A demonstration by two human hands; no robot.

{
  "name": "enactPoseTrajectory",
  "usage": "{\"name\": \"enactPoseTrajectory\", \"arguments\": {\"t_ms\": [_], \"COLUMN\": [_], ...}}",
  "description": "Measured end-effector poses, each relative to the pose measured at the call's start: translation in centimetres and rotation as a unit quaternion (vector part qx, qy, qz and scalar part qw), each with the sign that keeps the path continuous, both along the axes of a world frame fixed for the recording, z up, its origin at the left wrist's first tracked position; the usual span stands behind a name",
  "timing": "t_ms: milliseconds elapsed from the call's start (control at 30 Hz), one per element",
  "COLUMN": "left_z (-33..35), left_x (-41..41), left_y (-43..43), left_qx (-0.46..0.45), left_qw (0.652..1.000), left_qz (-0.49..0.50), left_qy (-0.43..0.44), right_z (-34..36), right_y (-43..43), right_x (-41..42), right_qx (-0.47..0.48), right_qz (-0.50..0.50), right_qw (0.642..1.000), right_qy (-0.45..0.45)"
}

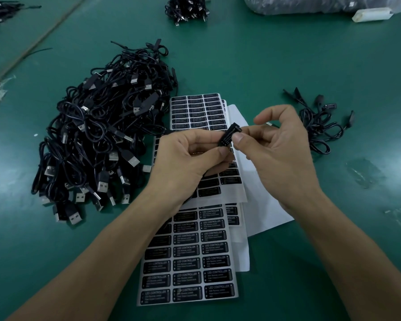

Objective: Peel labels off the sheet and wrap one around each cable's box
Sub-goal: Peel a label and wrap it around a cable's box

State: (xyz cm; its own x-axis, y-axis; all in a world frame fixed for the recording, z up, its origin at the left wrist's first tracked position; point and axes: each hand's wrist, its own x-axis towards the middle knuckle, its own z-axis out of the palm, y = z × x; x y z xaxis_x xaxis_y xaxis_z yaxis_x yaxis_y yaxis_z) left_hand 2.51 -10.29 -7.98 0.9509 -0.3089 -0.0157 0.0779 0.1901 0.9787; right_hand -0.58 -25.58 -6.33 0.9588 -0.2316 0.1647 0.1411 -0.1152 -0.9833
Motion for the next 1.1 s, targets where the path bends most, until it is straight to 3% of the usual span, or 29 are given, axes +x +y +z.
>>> {"name": "enactPoseTrajectory", "arguments": {"t_ms": [1100], "left_z": [0.59], "left_x": [-0.14], "left_y": [-0.03], "left_qx": [-0.004], "left_qw": [1.000], "left_qz": [0.005], "left_qy": [0.028], "right_z": [-0.24], "right_y": [0.25], "right_x": [-0.03], "right_qx": [-0.025], "right_qz": [-0.038], "right_qw": [0.999], "right_qy": [-0.014]}}
